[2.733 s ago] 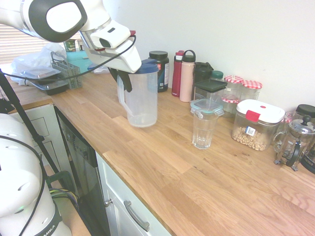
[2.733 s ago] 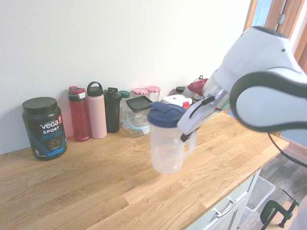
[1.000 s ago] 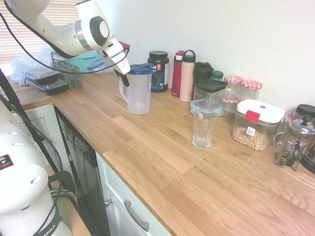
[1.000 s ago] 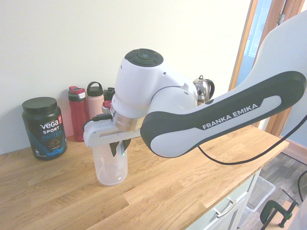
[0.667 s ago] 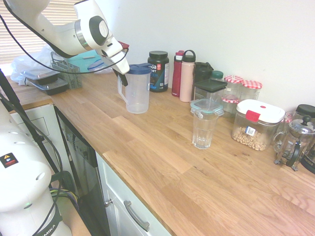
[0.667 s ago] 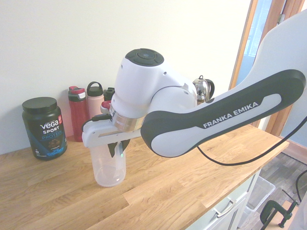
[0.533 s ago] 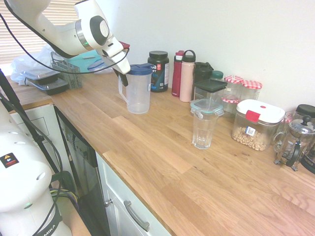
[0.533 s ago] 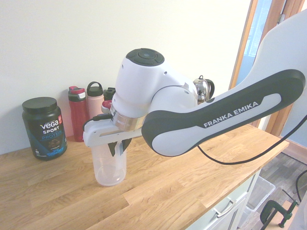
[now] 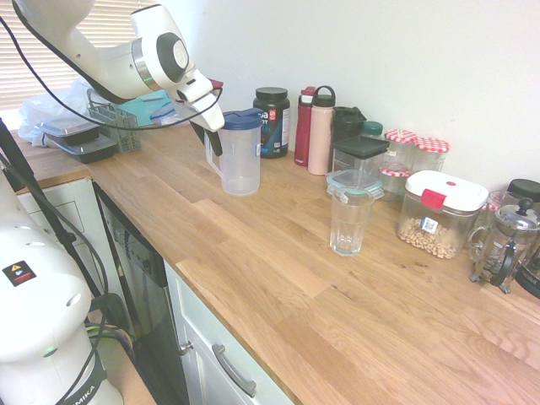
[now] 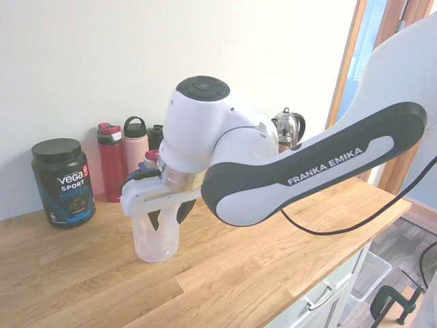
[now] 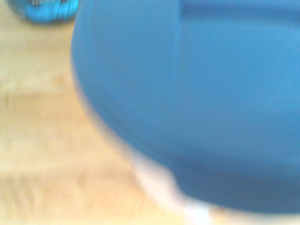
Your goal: Pour me some water
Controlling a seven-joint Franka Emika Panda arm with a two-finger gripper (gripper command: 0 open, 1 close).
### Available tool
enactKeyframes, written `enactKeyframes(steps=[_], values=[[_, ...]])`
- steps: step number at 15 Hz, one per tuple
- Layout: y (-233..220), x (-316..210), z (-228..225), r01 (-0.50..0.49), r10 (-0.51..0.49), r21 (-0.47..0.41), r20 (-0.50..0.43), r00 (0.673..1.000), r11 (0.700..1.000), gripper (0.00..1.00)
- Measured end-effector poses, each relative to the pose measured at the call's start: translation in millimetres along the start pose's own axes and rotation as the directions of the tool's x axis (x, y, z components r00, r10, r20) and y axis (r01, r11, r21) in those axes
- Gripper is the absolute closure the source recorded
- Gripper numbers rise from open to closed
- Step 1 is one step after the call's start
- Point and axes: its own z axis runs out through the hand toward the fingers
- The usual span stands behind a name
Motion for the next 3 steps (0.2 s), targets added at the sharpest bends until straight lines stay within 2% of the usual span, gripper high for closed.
enactKeyframes(steps=[3], values=[[13, -12, 0, 0.097, -0.083, -0.100, 0.136, 0.987, 0.990, 0.00]])
